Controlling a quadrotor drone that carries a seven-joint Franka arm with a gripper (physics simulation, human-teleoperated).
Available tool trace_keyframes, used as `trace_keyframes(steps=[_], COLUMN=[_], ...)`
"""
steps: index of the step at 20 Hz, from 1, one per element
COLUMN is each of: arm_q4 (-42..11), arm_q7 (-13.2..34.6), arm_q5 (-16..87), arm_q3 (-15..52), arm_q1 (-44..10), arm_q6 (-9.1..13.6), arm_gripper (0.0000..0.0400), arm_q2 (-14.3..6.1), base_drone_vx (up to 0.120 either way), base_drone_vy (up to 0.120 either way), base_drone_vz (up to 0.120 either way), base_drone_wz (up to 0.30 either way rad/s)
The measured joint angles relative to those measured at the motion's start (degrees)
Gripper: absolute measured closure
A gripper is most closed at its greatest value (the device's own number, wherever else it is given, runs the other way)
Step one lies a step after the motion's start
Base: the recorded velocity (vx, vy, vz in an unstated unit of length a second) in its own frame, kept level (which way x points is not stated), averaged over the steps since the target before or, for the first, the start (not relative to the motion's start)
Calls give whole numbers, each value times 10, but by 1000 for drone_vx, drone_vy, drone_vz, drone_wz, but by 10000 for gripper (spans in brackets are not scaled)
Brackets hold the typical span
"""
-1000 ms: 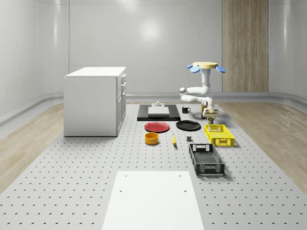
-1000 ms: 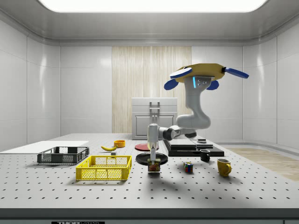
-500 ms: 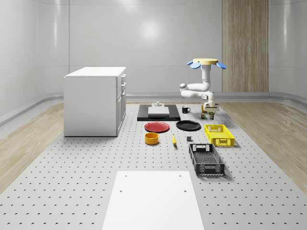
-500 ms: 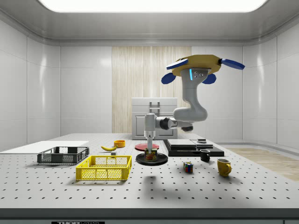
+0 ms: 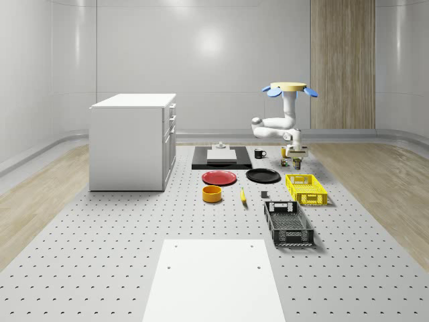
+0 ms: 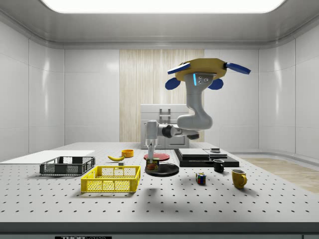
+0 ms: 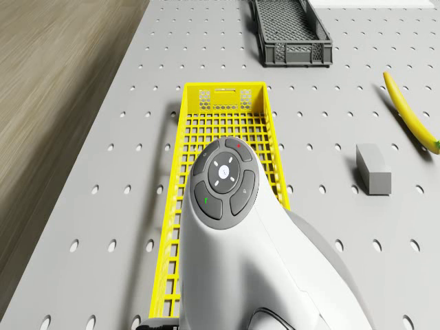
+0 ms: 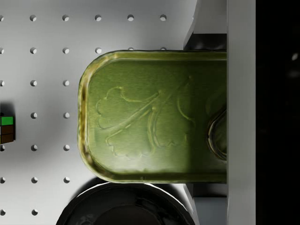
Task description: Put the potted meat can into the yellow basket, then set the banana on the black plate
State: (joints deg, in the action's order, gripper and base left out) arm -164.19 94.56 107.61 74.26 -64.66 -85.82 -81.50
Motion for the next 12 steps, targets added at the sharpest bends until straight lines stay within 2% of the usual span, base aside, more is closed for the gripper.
trace_keyframes(steps=[12], arm_q4=[0], arm_q7=[3], arm_q5=[-5], arm_q3=[3], arm_q1=[-3], arm_q6=[-9], arm_gripper=[110], arm_q2=[-10], base_drone_vx=[120], base_drone_vy=[0], base_drone_vz=[0], base_drone_wz=[0])
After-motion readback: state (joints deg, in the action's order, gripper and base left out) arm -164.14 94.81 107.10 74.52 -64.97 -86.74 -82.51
